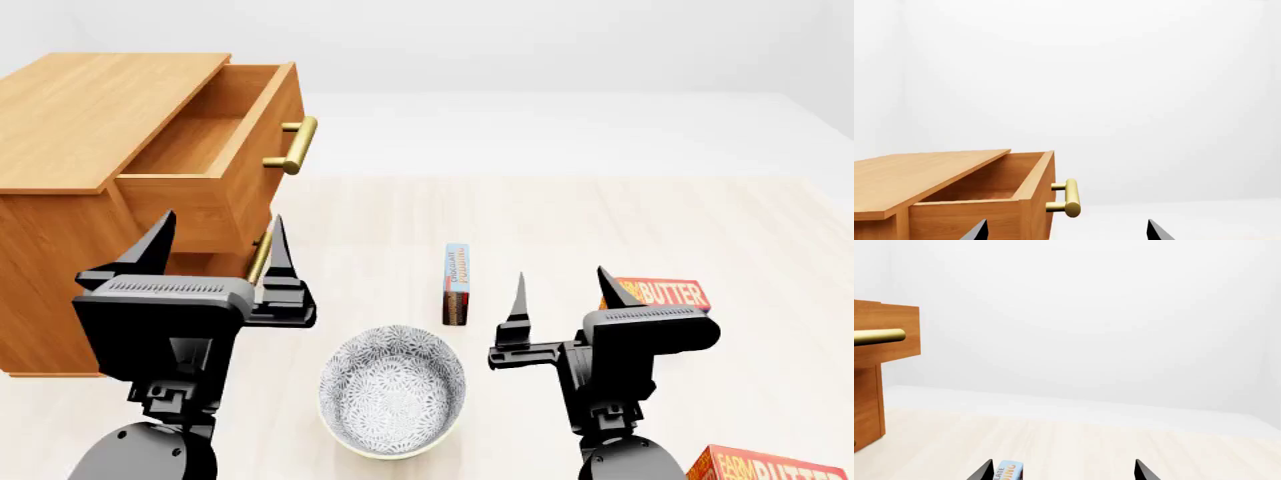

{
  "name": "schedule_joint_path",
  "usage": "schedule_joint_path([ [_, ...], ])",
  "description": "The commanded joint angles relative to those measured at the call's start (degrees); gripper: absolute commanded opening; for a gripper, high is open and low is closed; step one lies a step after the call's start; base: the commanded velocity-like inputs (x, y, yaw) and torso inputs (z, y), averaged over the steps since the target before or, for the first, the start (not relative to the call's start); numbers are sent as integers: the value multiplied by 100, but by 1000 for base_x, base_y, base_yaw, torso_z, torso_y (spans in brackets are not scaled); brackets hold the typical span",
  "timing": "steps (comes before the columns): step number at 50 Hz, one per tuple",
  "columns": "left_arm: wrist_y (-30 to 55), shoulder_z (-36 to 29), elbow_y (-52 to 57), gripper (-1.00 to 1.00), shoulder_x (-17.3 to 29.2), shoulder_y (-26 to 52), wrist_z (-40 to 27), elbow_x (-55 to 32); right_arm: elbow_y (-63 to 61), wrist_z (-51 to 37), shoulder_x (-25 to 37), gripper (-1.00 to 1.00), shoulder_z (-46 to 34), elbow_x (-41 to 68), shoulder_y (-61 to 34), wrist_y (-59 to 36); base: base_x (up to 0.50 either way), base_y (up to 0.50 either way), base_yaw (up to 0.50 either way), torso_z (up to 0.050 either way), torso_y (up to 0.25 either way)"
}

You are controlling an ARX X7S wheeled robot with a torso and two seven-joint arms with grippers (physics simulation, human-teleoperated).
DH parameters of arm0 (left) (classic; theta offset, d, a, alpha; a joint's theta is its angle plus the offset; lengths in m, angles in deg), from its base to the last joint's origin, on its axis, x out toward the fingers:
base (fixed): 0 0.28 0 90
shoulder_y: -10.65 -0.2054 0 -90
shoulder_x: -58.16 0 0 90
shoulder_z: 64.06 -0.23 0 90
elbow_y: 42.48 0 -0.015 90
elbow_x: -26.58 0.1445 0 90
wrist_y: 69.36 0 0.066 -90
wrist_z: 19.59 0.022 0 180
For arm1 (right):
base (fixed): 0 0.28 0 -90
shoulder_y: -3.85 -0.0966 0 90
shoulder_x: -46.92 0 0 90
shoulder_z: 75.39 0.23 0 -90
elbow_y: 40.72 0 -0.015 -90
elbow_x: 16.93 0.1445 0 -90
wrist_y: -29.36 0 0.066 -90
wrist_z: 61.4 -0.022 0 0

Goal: Put the chocolate pudding in the top drawer of the cabinet and close it.

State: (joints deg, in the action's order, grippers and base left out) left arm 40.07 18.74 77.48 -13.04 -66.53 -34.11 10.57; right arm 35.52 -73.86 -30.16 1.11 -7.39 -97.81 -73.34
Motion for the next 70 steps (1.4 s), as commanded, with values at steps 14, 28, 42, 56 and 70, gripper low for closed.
schedule_joint_path([
  [14, 1453, -149, 286, 100, 366, 1591, 62, -169, 31, -34, 47, 100, -70, 57, -12, 4, 0, 0, 0, 0, 0],
  [28, 2241, -128, -24, 100, 431, 2781, 212, -449, 26, -55, 78, 100, -90, 103, -21, -2, 0, 0, 0, 0, 0],
  [42, 2808, -197, -624, 100, 381, 3934, 471, -708, -23, -92, 137, 100, -78, 151, 11, 5, 0, 0, 0, 0, 0],
  [56, 3454, -46, -1471, 100, 246, 4996, 703, -1106, -8, -131, 161, 100, -105, 177, -17, 10, 0, 0, 0, 0, 0],
  [70, 4271, 97, -2430, 100, 64, 5892, 678, -1385, 25, -164, 179, 100, -143, 195, -40, 27, 0, 0, 0, 0, 0],
])
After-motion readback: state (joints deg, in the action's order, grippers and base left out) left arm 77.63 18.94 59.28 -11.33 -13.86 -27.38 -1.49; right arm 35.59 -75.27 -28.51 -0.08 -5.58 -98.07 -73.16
